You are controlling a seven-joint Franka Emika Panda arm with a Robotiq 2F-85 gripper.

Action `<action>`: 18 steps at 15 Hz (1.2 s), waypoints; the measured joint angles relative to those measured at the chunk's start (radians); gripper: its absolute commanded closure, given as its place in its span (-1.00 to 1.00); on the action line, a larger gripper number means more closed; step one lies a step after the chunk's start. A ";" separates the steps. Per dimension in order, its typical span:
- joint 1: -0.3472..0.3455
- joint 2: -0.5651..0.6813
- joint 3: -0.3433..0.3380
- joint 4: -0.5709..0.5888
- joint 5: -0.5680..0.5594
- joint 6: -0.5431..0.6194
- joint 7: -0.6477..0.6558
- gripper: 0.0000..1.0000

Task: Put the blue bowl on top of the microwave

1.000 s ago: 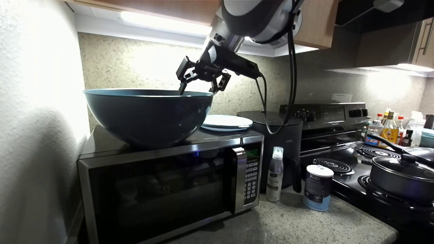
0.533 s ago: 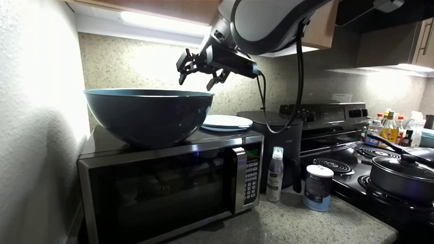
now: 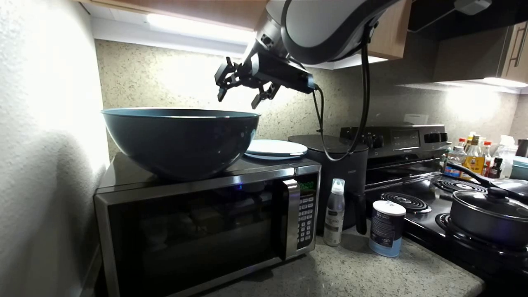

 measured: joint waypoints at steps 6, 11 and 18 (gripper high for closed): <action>-0.002 -0.050 -0.001 -0.034 0.024 -0.040 0.000 -1.00; -0.018 -0.183 0.005 -0.161 0.137 -0.134 0.000 -1.00; -0.084 -0.341 0.038 -0.319 0.178 -0.136 0.044 -1.00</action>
